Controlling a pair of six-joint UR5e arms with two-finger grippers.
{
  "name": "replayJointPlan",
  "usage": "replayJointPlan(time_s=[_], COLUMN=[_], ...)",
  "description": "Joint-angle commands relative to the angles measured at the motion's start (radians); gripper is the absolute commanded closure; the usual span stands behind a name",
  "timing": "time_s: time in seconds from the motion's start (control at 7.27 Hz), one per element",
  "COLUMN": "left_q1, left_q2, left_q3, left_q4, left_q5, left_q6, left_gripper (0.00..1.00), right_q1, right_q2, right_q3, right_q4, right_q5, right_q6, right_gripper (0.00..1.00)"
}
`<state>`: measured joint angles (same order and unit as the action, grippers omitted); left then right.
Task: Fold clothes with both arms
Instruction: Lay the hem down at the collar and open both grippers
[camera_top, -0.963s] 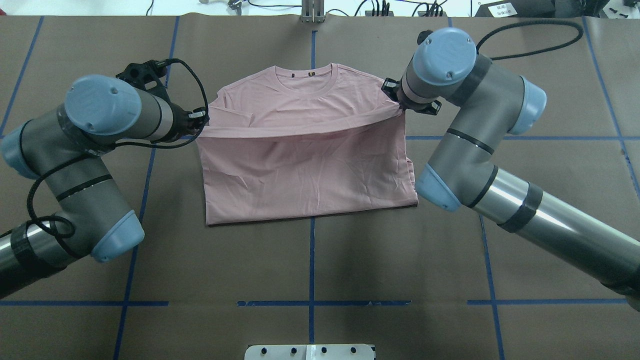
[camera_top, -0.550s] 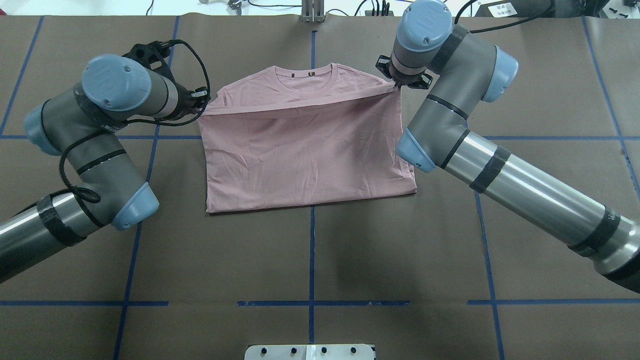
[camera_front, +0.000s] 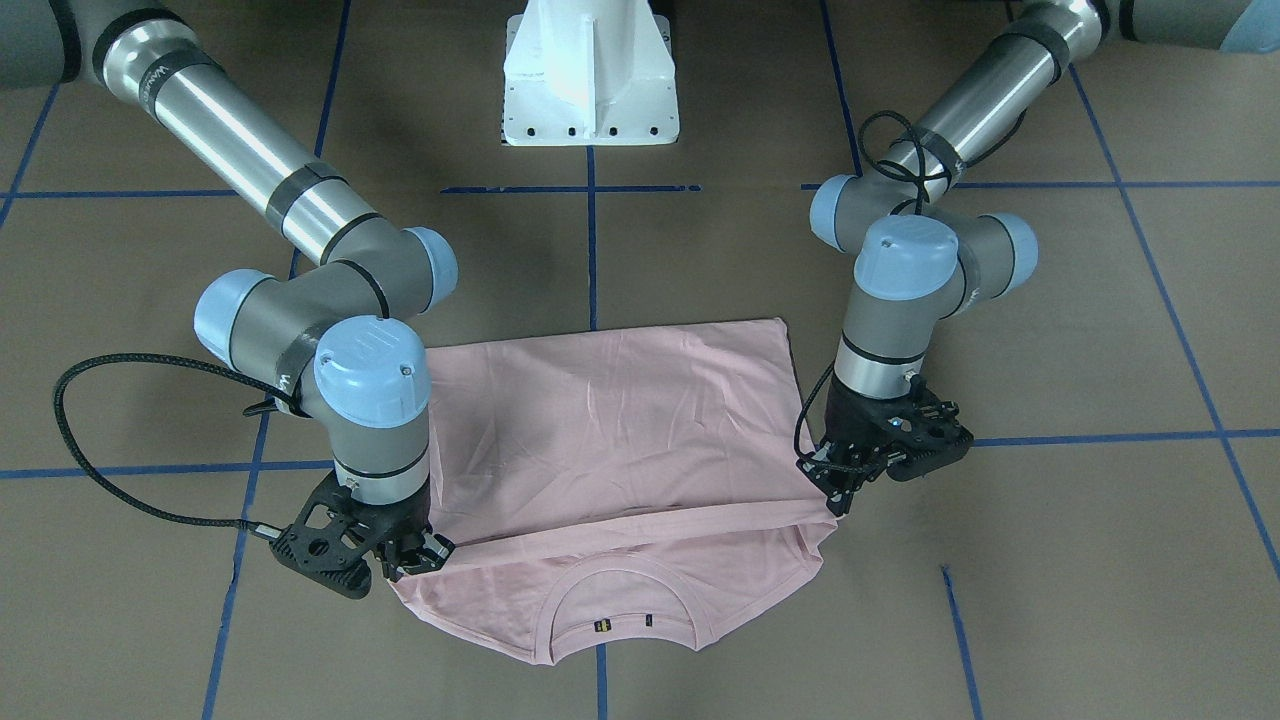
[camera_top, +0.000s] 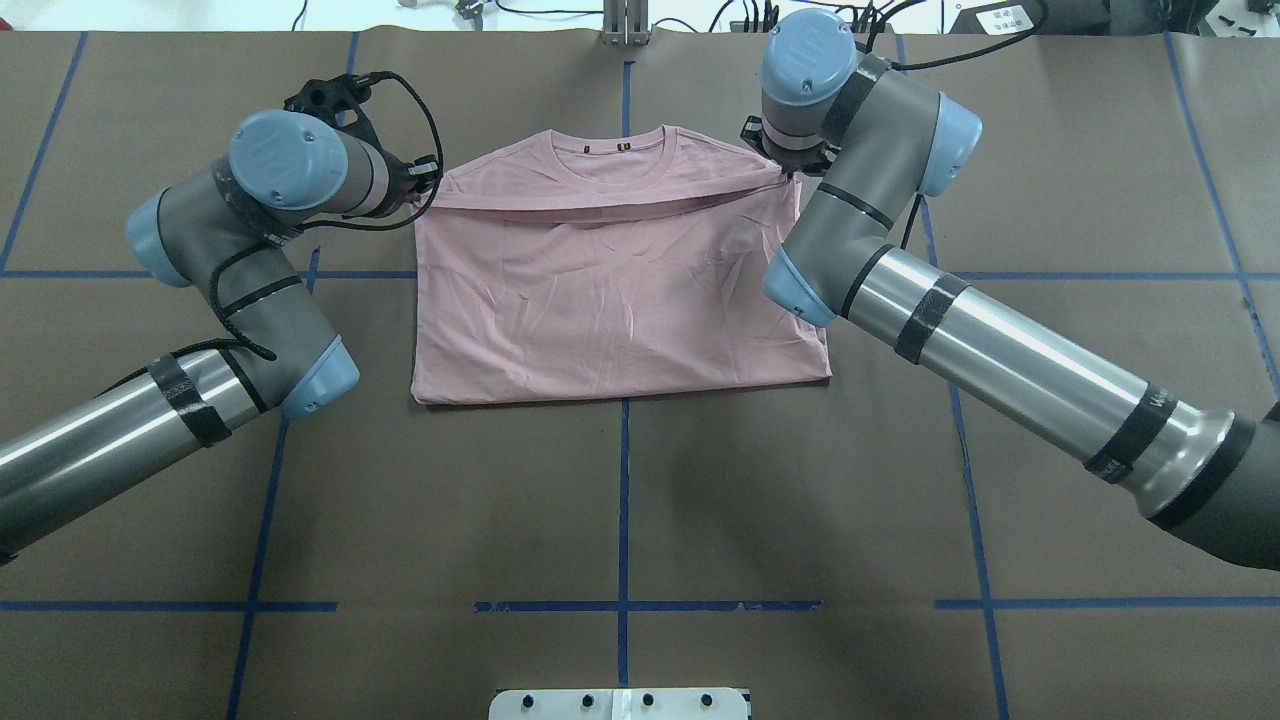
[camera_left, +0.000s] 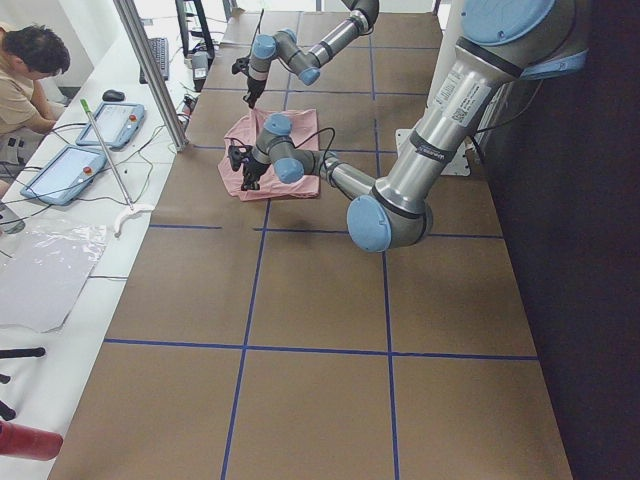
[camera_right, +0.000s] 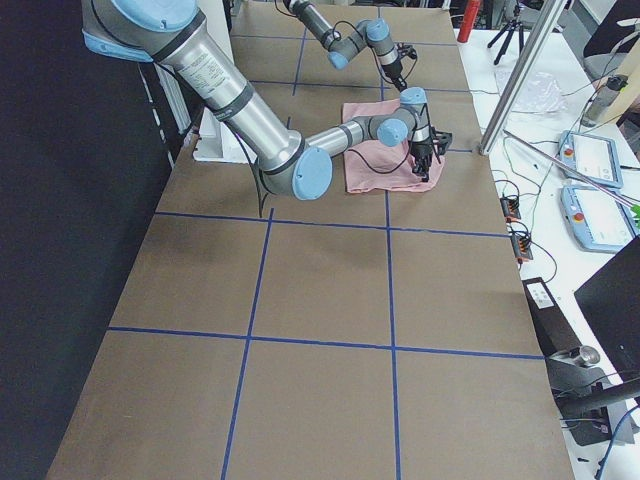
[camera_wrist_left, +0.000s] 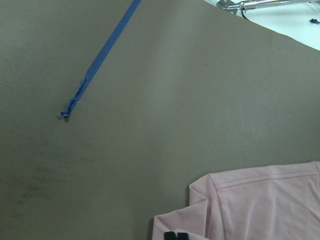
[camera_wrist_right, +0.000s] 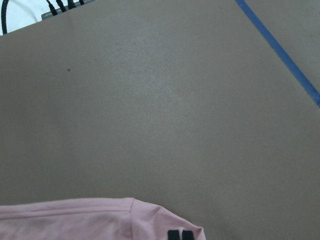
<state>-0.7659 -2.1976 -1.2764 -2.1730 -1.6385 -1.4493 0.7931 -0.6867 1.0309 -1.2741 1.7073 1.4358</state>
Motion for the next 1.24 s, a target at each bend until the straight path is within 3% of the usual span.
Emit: replayJointPlan(time_s=[0.0,0.14,0.28,0.41,0.83,0.96,1.1], left_q1=[-0.001,-0.001,-0.001,-0.006,-0.012,-0.019,-0.021], left_q2=[-0.014,-0.014,-0.013,-0.008,0.001,0.002,0.027], left_q3=[0.042,0.042,0.042,0.042,0.042,0.040,0.029], left_q4=[-0.042,-0.047,-0.071,-0.105,-0.145,-0.186,-0.217], left_q5=[0.005,0.005,0.003,0.003,-0.001,-0.006,-0.014], left_q6=[0.001,0.000,-0.002,-0.002,-0.005,-0.008,-0.008], left_gripper=[0.93,0.85,0.75,0.72,0.71,0.71,0.68], right_q1=[-0.006,-0.006,-0.005,0.001,0.049,0.055,0.025], right_q2=[0.006,0.006,0.007,0.010,0.009,-0.008,-0.092], right_q3=[-0.014,-0.014,-0.012,-0.011,-0.008,0.055,0.195], right_q4=[0.001,0.001,0.002,0.002,0.039,0.045,0.036], right_q5=[-0.008,-0.008,-0.008,-0.006,0.041,0.095,0.115], right_q6=[-0.003,-0.003,-0.003,-0.003,-0.034,-0.023,-0.017], right_gripper=[1.00,1.00,0.78,0.71,0.70,0.60,0.47])
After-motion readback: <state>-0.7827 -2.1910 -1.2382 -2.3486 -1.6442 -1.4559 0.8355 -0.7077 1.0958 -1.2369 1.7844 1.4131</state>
